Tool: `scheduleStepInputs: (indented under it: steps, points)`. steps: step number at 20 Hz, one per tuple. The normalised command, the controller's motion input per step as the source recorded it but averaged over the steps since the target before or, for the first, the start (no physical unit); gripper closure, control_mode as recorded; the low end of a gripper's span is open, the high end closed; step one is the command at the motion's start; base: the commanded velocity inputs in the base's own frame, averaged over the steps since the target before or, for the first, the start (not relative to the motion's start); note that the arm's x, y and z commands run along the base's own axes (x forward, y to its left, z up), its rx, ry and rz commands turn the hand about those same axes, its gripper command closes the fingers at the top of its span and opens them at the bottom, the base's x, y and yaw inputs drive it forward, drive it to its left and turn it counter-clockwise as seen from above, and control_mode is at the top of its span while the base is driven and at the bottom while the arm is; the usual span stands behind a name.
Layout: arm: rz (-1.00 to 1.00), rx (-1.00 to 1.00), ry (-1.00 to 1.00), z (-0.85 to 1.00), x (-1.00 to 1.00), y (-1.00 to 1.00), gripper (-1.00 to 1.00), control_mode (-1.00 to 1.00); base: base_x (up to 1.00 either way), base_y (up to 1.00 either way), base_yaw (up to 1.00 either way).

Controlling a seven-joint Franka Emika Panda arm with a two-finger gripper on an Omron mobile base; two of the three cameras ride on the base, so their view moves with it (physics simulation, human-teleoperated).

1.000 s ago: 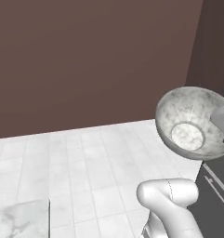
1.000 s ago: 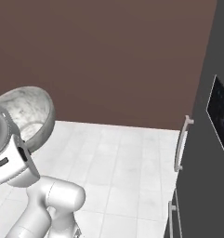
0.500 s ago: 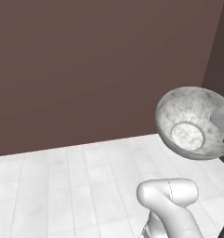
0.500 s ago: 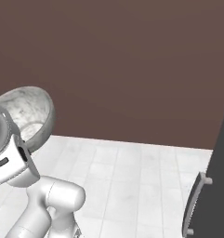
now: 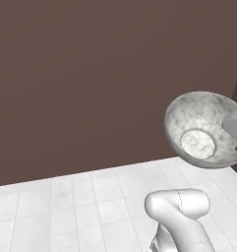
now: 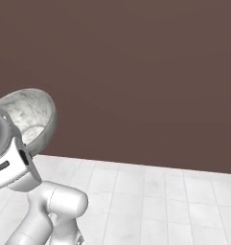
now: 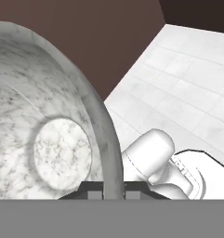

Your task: Move the bowls from the cabinet to the plates on the dining table.

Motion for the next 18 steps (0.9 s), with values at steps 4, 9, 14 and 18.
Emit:
scheduleStepInputs:
  steps: [4,9,14,18]
  points:
    - [0.0,0.0,0.0,0.0,0.0,0.0,1.0,1.0,0.32,0.02,0.02]
    - [0.0,0.0,0.0,0.0,0.0,0.0,1.0,1.0,0.0,0.0,0.35]
    - [0.0,0.0,0.0,0.0,0.0,0.0,1.0,1.0,-0.03,0.0,0.46]
    - [0.0,0.0,0.0,0.0,0.0,0.0,1.0,1.0,-0.02,0.0,0.46]
